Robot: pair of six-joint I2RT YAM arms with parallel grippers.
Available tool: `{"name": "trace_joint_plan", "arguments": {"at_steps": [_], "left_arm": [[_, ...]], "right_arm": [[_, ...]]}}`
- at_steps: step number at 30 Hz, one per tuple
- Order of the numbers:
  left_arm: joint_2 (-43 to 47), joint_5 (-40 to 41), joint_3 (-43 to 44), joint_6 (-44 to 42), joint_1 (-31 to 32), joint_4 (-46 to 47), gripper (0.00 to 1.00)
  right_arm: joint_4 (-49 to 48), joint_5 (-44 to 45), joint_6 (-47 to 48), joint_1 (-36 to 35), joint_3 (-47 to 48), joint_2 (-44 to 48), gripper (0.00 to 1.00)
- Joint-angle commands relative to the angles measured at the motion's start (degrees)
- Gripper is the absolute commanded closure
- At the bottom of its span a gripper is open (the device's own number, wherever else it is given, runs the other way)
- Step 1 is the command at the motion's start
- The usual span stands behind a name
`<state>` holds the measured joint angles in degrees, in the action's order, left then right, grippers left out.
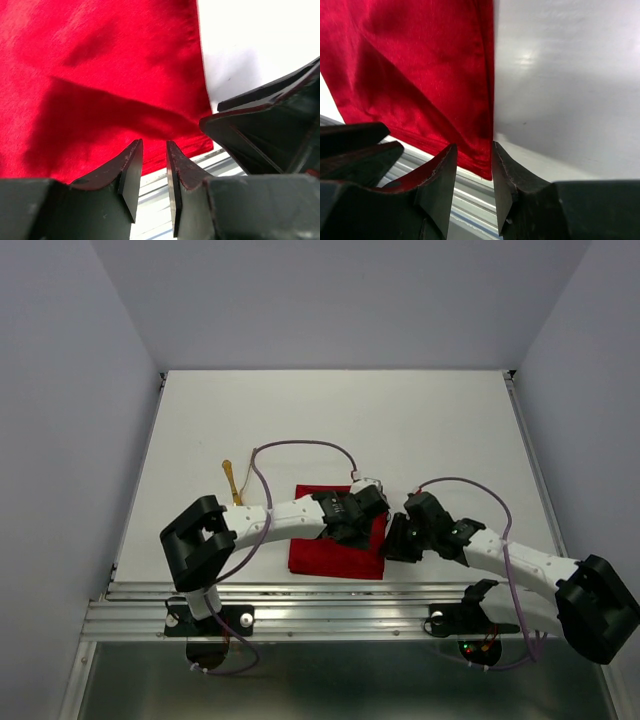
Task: Fold the napkin into a case and place the utensils inside
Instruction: Smooth out the lower triangle-folded napkin at the center of the board.
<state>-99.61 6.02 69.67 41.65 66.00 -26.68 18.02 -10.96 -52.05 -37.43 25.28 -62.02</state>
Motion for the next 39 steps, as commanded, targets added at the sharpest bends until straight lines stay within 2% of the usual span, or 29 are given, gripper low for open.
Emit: {"name": "trace_joint_plan", "arguments": {"at_steps": [1, 8, 11, 14, 15, 20, 32, 39], "left_arm": [[6.2, 1.0, -4.4, 2.6, -1.2, 1.9, 0.64], [10.4, 2.6, -8.2, 3.1, -4.6, 1.5, 0.64], [11.6, 2.8, -9.9, 2.7, -6.3, 1.5, 0.65], [12.5, 2.9, -11.1, 2.3, -7.4, 1.6, 0.65], [12.7, 2.9, -11.6, 2.3, -7.6, 1.6, 0.65], [13.7, 2.6, -13.3, 2.1, -8.6, 2.4, 0.65], [13.4, 1.5, -15.6, 2.0, -10.4, 4.8, 0.65], [14.4, 1.0, -16.9, 1.9, -11.6, 5.7, 0.65]], "right_arm": [[-2.1, -0.6, -3.9, -3.3, -1.6, -1.5, 0.6], [-2.0, 1.7, -8.3, -7.4, -3.3, -0.4, 0.62], [-1.9, 2.6, -9.0, -8.0, -3.1, -0.6, 0.67], [-1.6, 3.6, -9.4, -8.5, -2.3, -1.0, 0.77], [-1.2, 4.0, -9.5, -8.5, -2.0, -0.9, 0.84], [0.6, 5.9, -9.9, -8.5, -0.8, 0.3, 0.99], [6.8, 6.3, -5.6, -10.3, 6.4, 1.0, 0.99], [8.8, 4.9, -3.2, -12.5, 7.3, -1.4, 0.99]]}}
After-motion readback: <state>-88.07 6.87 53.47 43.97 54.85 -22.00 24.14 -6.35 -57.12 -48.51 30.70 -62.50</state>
